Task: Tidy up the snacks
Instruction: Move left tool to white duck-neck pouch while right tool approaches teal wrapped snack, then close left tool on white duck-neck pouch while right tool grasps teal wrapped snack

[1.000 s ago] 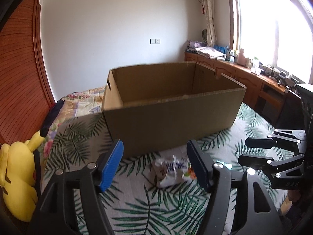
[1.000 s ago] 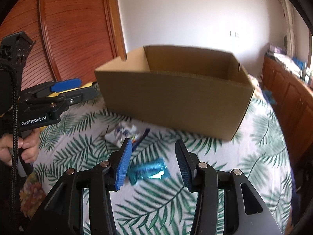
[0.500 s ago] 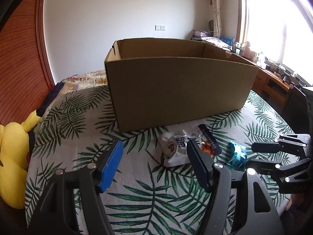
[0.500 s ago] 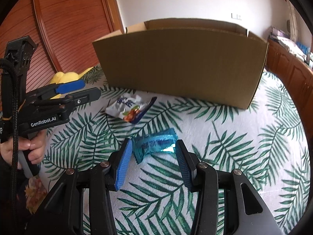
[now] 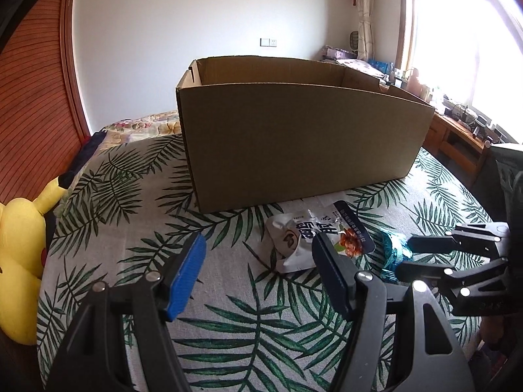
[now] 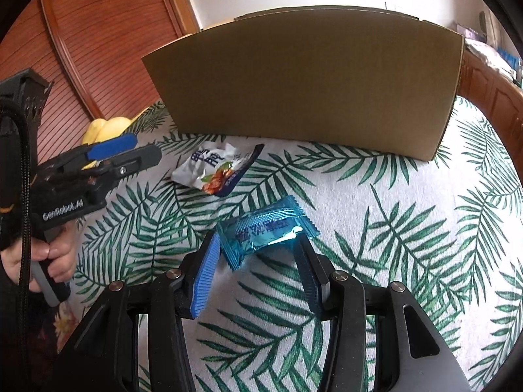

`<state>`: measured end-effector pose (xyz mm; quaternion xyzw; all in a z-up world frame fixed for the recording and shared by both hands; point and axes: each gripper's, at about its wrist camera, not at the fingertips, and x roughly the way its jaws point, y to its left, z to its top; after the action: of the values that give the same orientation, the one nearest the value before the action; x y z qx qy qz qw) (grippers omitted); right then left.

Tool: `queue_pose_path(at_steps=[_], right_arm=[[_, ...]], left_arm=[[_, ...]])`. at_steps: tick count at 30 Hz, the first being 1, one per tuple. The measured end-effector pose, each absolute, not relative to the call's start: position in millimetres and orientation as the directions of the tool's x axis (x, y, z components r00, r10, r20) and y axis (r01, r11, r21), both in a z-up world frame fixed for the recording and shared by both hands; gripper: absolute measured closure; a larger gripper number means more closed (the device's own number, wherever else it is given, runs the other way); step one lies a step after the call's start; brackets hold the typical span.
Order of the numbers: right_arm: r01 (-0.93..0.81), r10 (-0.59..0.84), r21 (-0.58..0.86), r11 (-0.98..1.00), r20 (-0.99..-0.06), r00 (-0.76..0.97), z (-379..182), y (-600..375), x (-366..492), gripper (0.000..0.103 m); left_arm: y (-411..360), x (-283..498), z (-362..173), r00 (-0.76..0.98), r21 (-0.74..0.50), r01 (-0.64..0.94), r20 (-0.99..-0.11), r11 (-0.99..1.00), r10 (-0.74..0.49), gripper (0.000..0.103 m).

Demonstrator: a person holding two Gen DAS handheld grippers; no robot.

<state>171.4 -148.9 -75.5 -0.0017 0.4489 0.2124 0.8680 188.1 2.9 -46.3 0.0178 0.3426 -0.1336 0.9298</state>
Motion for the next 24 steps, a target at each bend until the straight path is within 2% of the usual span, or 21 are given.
queue_pose_path(at_steps=[8, 14, 17, 19, 24], right_arm=[[-0.365, 0.35, 0.172, 0.915, -0.788, 0.506, -76.2, -141.9, 189.8, 0.054], [-0.377, 0.292, 0.091, 0.922, -0.802, 0.522, -77.0, -130.7, 192.4, 0.055], [-0.382, 0.249, 0.03, 0.924, -0.805, 0.539, -78.6, -129.3, 189.1, 0.064], [-0.381, 0.226, -0.001, 0.924, -0.803, 0.551, -79.4, -131.4, 186.8, 0.076], [-0.376, 0.212, -0.019, 0.926, -0.798, 0.564, -77.7, -144.5, 181.1, 0.077]], left_arm=[[4.7, 190.5, -49.8, 0.723, -0.068, 0.253, -0.65, 0.965, -0.235, 0.035], [2.3, 191.3, -49.3, 0.722, -0.067, 0.258, -0.65, 0.964, -0.238, 0.035], [-0.8, 191.9, -48.1, 0.72, -0.069, 0.264, -0.65, 0.962, -0.244, 0.035], [-3.9, 192.9, -47.4, 0.717, -0.072, 0.27, -0.65, 0.96, -0.251, 0.035], [-17.4, 197.9, -44.2, 0.706, -0.078, 0.296, -0.653, 0.952, -0.273, 0.035]])
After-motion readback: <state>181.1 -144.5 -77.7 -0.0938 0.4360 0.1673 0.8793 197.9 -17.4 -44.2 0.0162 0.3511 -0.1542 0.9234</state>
